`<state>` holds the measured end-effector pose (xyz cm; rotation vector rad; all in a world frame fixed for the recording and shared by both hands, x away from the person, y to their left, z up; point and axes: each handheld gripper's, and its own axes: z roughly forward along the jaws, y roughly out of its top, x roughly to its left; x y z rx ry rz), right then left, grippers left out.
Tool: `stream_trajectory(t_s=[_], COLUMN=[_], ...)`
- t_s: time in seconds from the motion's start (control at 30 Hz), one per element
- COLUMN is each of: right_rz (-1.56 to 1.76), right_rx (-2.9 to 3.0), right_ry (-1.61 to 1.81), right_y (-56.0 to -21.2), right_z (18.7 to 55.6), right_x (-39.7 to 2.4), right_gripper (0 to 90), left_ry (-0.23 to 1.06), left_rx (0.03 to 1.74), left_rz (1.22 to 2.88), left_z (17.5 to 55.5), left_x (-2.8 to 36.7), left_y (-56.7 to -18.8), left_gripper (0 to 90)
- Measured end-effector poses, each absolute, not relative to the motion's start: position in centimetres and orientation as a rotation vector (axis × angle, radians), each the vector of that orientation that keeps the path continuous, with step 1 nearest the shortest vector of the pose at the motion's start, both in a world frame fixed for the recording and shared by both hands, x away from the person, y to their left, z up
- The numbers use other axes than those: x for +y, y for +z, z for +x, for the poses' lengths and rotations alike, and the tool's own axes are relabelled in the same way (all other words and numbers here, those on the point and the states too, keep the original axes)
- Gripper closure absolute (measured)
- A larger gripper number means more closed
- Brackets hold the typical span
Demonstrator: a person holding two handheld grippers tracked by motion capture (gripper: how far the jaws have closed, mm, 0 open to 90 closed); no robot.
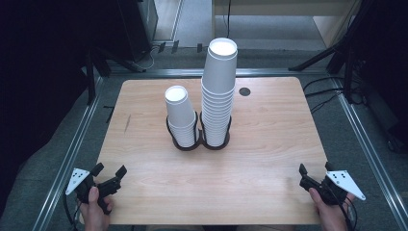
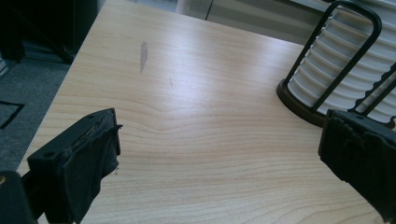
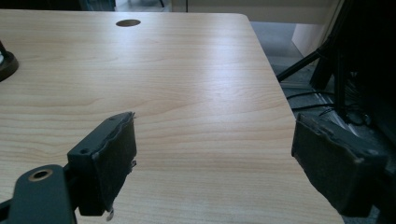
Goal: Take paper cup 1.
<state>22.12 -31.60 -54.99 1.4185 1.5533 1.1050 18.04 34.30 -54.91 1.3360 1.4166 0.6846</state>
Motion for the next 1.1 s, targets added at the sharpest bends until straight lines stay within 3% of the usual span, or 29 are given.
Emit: stream_trajectory(t_s=[0.63,1.1], right_rz=[1.408,1.355], right_rx=[1.561,1.555], right_ry=[1.151,1.214], right_y=[-54.2,-51.0], right_z=[22.2,23.4], right_x=[-30.6,-28.6], right_gripper=[14.1,14.1], left_ry=[0.732,0.715], left_rx=[1.413,1.338], left_rz=[1.331,1.387], left_z=[17.8,19.2], left_x=[33.0,29.2], left_y=[-53.6,-51.7], left_gripper=[0.0,0.0])
